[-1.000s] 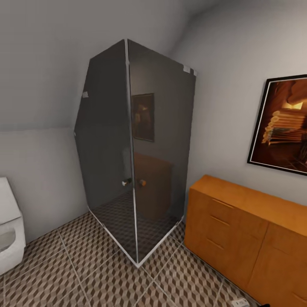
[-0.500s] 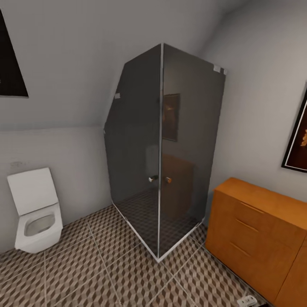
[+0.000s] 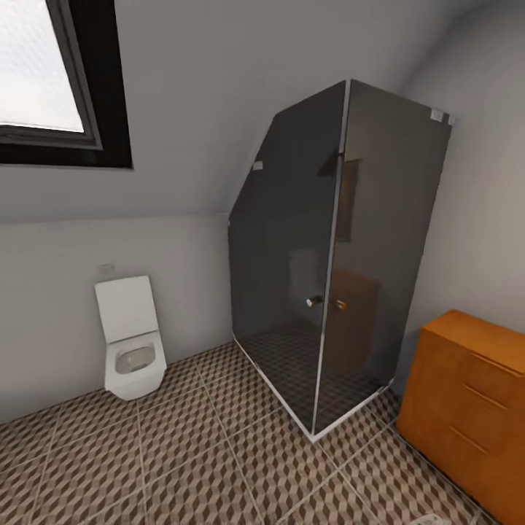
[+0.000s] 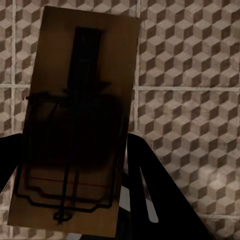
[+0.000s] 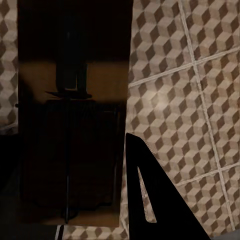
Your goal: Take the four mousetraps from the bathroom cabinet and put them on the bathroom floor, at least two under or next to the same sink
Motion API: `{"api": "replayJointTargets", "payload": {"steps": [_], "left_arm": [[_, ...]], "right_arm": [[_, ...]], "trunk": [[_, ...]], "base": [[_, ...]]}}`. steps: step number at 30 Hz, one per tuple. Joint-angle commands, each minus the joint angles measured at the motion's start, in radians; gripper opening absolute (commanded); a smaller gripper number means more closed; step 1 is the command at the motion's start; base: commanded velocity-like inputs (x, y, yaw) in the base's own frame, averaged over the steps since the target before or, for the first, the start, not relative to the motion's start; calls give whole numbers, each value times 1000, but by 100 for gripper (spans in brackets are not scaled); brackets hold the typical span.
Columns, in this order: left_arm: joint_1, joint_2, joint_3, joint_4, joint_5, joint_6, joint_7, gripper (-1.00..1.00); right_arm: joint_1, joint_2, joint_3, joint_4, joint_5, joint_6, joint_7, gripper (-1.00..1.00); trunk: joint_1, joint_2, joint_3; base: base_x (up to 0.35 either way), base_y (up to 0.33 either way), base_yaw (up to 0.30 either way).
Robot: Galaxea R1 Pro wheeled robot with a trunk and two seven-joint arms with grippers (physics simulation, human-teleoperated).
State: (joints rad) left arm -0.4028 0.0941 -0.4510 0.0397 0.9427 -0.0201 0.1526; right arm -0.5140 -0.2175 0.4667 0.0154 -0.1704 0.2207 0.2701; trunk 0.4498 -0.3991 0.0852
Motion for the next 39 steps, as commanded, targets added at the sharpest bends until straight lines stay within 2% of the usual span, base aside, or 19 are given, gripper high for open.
{"api": "replayJointTargets", "payload": {"steps": [1,9,15,20,39], "left_arm": [[-1,-1,-8,2,4,-1,1,-100],[-1,-2,-8,2,6,-4,1,-100],[0,-2,-7,3,7,-4,1,-100],[0,0,-6,2,8,-4,1,-100],[1,1,-6,2,33,-3,1,-100]], "right_arm": [[-1,0,9,2,-14,3,5,-100],[3,5,9,4,-14,3,5,-100],[3,41,9,4,-14,3,4,-100],[3,51,9,5,-14,3,3,-100],[3,55,9,5,-14,3,3,-100]], "trunk": [[0,-1,0],[0,-1,0],[0,-1,0],[0,-1,0],[0,-1,0]], "base": [[-85,289,292],[-23,93,292],[2,3,292],[95,-19,292],[305,-14,292]]}}
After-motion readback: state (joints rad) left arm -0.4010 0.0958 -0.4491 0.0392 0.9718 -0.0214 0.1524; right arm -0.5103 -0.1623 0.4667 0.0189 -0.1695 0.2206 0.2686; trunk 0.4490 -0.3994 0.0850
